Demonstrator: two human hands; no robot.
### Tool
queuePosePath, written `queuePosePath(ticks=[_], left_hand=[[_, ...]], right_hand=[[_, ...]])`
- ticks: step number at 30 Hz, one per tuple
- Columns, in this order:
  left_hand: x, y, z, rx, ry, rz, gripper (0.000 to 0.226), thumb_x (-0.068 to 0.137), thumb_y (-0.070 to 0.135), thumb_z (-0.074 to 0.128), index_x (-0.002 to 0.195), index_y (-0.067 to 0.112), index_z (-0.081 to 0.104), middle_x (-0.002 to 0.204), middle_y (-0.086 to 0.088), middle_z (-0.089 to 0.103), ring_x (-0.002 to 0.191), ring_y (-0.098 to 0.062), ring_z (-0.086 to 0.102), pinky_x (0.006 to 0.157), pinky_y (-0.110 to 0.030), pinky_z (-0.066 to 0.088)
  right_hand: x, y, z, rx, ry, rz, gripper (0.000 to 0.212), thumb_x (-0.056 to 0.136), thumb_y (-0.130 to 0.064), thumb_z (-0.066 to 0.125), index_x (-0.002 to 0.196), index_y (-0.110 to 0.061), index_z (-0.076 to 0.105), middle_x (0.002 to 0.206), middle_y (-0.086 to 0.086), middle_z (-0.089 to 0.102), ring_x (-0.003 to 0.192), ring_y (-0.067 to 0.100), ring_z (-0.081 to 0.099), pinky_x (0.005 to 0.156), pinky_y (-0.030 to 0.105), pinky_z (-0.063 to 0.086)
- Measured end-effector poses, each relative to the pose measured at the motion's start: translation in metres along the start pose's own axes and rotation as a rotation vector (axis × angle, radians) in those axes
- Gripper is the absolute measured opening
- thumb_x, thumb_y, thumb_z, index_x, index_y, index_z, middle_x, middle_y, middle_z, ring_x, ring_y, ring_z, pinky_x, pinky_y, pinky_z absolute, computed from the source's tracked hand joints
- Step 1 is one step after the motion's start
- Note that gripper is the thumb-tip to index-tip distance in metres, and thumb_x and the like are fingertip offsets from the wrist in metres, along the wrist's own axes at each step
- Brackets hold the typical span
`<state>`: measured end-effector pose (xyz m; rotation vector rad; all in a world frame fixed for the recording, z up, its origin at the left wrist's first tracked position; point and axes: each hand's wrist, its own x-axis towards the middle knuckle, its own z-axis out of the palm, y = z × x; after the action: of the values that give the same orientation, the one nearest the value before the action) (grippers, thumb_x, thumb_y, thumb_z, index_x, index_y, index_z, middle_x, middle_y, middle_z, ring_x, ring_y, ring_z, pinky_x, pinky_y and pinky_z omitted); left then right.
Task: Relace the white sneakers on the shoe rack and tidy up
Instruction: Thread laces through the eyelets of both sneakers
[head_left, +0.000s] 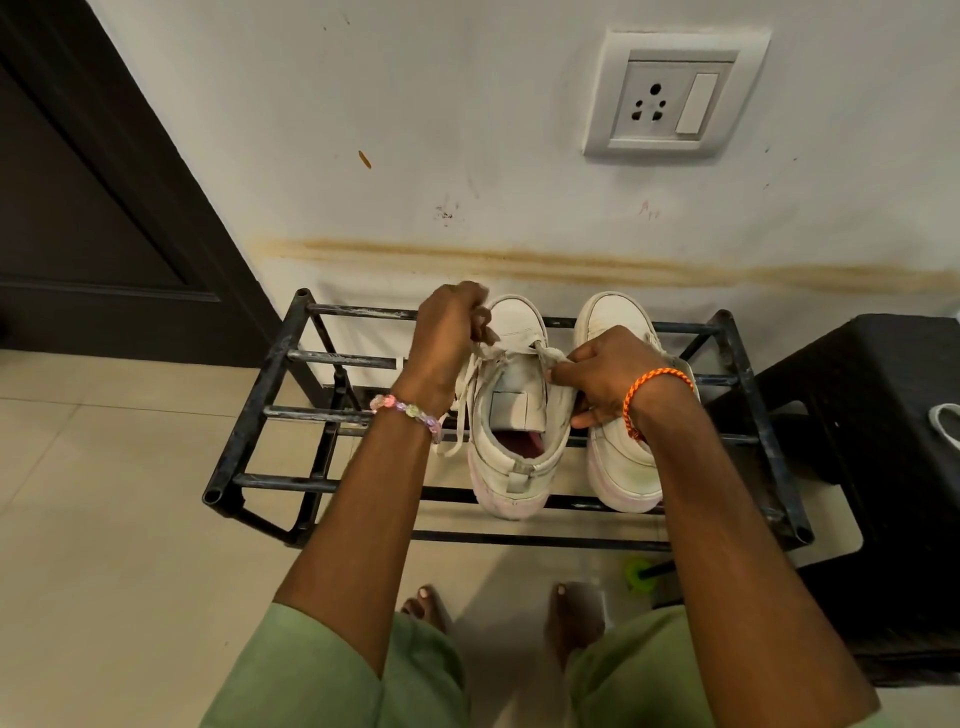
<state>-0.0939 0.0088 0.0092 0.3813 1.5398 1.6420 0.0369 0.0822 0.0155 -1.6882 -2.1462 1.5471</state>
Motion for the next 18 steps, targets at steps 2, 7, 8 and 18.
queuePosePath(ticks=[2, 7, 8, 18], left_hand=[[0.000, -0.011, 0.003, 0.453, 0.002, 0.104, 0.012, 0.088, 0.019, 0.060, 0.096, 0.011, 0.055, 0.080, 0.000, 0.057, 0.066, -0.013, 0.055, 0.065, -0.029, 0.046], [-0.001, -0.026, 0.008, 0.947, -0.070, 0.229, 0.038, 0.086, 0.026, 0.066, 0.120, 0.011, 0.064, 0.119, -0.007, 0.064, 0.112, -0.023, 0.057, 0.098, -0.038, 0.045], [0.000, -0.027, 0.008, 0.959, -0.067, 0.245, 0.034, 0.085, 0.027, 0.066, 0.116, 0.012, 0.067, 0.114, -0.008, 0.067, 0.109, -0.025, 0.059, 0.096, -0.040, 0.046], [0.002, -0.004, -0.012, 0.818, -0.148, 0.166, 0.021, 0.089, 0.024, 0.060, 0.094, 0.008, 0.070, 0.082, -0.006, 0.064, 0.072, -0.011, 0.058, 0.069, -0.024, 0.045]], right_hand=[[0.000, 0.000, 0.000, 0.003, 0.001, 0.003, 0.012, 0.087, -0.015, 0.065, 0.091, -0.004, 0.065, 0.065, 0.007, 0.062, 0.052, 0.019, 0.063, 0.061, 0.033, 0.059], [0.000, 0.000, 0.001, -0.006, -0.001, -0.008, 0.015, 0.088, -0.015, 0.064, 0.094, -0.002, 0.066, 0.067, 0.007, 0.064, 0.057, 0.020, 0.064, 0.066, 0.036, 0.059], [0.000, 0.001, 0.001, -0.005, 0.000, -0.009, 0.015, 0.087, -0.015, 0.065, 0.094, -0.001, 0.067, 0.067, 0.007, 0.064, 0.058, 0.020, 0.064, 0.069, 0.038, 0.059], [-0.006, -0.003, -0.003, 0.067, -0.019, 0.034, 0.017, 0.087, -0.010, 0.065, 0.096, 0.004, 0.066, 0.069, 0.011, 0.061, 0.053, 0.020, 0.061, 0.046, 0.029, 0.056]])
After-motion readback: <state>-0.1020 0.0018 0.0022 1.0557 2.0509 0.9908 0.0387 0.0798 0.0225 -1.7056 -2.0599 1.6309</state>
